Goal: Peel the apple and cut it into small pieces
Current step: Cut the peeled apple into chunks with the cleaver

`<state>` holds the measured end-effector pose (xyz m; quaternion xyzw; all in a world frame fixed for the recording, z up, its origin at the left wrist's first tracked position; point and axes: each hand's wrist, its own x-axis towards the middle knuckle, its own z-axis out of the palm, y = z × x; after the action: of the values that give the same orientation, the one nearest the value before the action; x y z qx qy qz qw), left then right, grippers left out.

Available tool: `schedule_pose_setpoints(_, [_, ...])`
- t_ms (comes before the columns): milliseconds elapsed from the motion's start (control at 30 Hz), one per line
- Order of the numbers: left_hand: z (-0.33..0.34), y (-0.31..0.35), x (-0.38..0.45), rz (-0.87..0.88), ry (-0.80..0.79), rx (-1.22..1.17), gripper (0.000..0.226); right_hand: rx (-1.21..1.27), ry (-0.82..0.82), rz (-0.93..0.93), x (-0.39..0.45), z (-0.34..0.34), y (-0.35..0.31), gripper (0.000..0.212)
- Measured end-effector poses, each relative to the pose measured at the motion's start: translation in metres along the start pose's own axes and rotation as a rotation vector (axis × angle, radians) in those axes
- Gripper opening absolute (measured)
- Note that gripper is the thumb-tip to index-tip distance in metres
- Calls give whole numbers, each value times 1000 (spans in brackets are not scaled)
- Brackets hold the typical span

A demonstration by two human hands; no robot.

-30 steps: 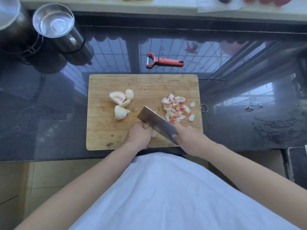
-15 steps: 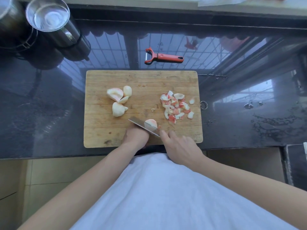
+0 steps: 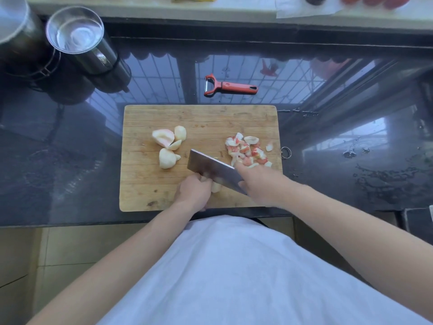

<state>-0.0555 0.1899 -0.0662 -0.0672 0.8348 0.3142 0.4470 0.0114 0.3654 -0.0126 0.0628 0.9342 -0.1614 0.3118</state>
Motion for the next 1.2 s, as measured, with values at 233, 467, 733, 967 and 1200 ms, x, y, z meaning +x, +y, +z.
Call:
schedule_pose_setpoints(233, [1, 0, 3, -44, -18, -23, 29, -241, 162, -93, -23, 44, -27, 55])
schedule_pose_setpoints(467, [6, -10, 1, -56, 15, 9, 32, -361, 317, -128, -21, 79, -15, 57])
schedule_pose_setpoints(733, [3, -14, 2, -54, -3, -77, 31, -355, 396, -88, -18, 79, -27, 49])
schedule_pose_setpoints(967, [2, -10, 1, -35, -25, -79, 30, -327, 185, 3, -6, 57, -34, 45])
schedule_pose_setpoints(1200, [-5, -7, -1, -1, -27, -39, 22, 125, 142, 18, -13, 37, -1, 36])
